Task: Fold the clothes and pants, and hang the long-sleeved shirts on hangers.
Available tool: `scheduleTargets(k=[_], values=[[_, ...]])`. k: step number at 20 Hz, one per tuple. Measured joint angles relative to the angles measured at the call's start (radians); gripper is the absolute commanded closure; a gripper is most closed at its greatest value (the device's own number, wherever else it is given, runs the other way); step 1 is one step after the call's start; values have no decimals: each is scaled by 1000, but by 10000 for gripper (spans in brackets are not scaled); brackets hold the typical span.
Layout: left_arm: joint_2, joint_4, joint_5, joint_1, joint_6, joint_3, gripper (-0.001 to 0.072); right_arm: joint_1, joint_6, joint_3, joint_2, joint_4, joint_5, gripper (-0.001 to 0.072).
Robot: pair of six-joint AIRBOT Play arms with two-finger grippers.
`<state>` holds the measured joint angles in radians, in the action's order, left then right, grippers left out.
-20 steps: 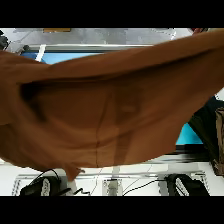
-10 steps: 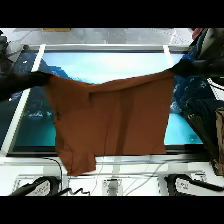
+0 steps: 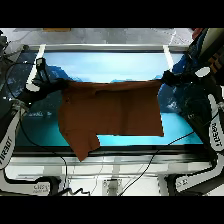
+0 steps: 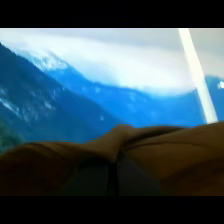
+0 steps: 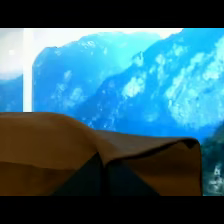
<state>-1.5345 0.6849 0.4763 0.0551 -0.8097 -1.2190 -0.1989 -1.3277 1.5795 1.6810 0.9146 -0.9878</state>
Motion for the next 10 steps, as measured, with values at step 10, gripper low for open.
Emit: scheduleTargets(k=[10], values=[[10, 456, 520, 60, -182, -1, 691, 6, -50, -23, 16, 200, -343, 698]])
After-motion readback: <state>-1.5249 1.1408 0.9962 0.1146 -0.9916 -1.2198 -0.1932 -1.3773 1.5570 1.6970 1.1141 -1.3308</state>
